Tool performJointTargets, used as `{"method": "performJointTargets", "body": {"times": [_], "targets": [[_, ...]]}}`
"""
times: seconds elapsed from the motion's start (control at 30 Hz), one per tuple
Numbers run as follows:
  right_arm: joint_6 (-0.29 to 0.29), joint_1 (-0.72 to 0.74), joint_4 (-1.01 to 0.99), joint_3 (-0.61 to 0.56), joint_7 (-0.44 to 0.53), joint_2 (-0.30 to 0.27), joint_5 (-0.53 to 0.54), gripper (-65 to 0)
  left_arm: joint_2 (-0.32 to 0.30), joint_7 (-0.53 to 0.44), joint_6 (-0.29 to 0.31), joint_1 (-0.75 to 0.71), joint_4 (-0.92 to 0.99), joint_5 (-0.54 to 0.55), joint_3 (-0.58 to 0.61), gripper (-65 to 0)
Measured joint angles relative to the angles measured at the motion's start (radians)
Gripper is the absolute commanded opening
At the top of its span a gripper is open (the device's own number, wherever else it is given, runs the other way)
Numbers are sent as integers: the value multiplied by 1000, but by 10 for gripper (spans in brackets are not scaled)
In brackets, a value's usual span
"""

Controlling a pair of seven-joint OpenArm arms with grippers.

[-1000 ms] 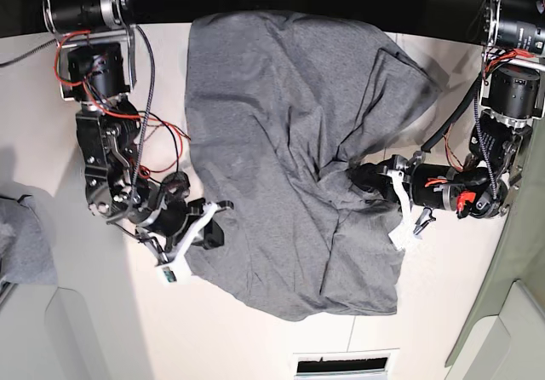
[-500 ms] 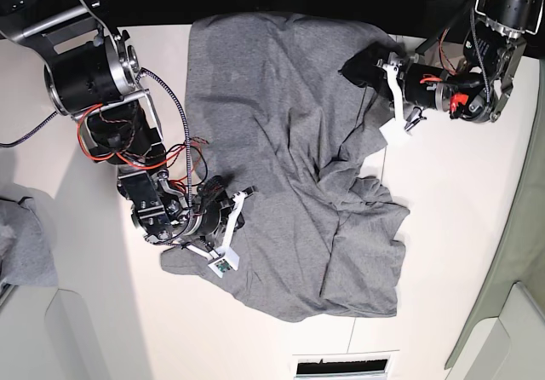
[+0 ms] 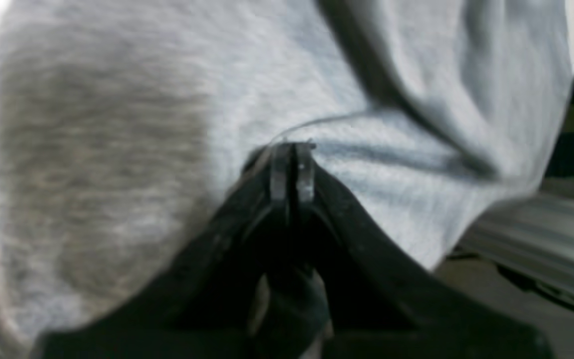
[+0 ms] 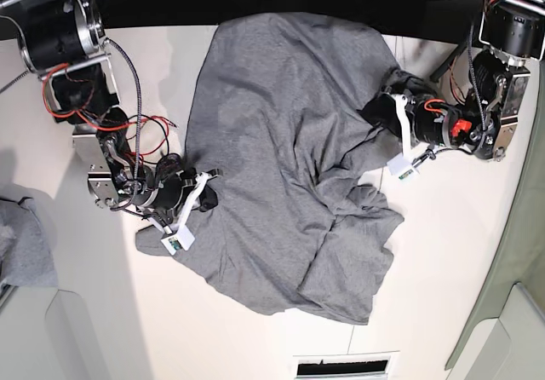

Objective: Layout the t-shirt on the table in an organized manner, then fold the t-shirt properly
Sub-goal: 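Pull the folded shirt outward with both grippers to spread it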

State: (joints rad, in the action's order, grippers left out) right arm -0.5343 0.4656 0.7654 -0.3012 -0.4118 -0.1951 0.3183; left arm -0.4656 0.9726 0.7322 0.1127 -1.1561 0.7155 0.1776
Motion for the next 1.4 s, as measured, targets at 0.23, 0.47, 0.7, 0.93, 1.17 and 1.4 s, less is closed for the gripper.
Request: {"method": "performJointTargets", "body": {"times": [0.23, 0.47, 0.7, 0.93, 1.17, 1.4], "targets": [[5, -207, 277, 8, -72, -55, 88, -650, 0, -92, -6, 181, 200, -140, 1, -637], [3, -394, 486, 13, -96, -48, 111, -650, -1, -112, -54, 322, 305, -268, 4, -637], [41, -397, 551, 185, -145, -7, 81, -650, -91, -18, -65, 395, 275, -33, 6, -637], [45, -276, 526, 296, -72, 4, 22, -650, -194, 71, -40, 369, 198, 237, 6, -637], [43, -61, 222, 296, 11, 32, -113, -650, -191, 34, -40, 220, 199, 236, 7, -637], [29, 18, -37, 297, 63, 29, -186, -650, -163, -96, -30, 104, 201, 34, 0, -637]]}}
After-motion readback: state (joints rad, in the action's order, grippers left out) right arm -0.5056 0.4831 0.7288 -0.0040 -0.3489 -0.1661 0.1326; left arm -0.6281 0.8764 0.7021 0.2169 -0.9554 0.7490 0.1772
